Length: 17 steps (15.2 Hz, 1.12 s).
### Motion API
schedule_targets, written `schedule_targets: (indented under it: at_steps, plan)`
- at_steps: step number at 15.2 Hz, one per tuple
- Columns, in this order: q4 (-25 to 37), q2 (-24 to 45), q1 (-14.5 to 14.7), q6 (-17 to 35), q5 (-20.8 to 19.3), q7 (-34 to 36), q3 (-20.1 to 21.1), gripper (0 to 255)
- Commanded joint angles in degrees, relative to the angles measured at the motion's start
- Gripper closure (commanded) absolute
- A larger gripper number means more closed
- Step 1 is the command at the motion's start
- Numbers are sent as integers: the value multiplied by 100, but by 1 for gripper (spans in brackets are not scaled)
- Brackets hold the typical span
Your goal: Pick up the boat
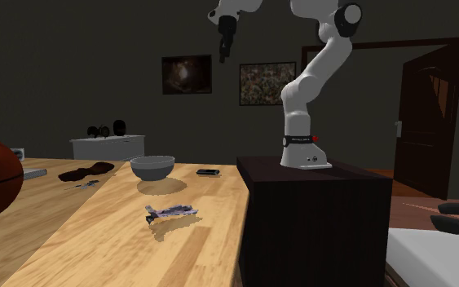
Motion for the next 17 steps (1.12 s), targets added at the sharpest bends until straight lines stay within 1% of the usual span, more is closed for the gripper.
schedule_targets:
  at_steps: [1, 9, 17]
  plan:
    - [0, 0, 0, 0, 0, 0, 0, 0]
    - [-714, 698, 276, 1320, 345, 212, 393, 0]
    - [-1004, 1829, 544, 2671, 621, 399, 818, 0]
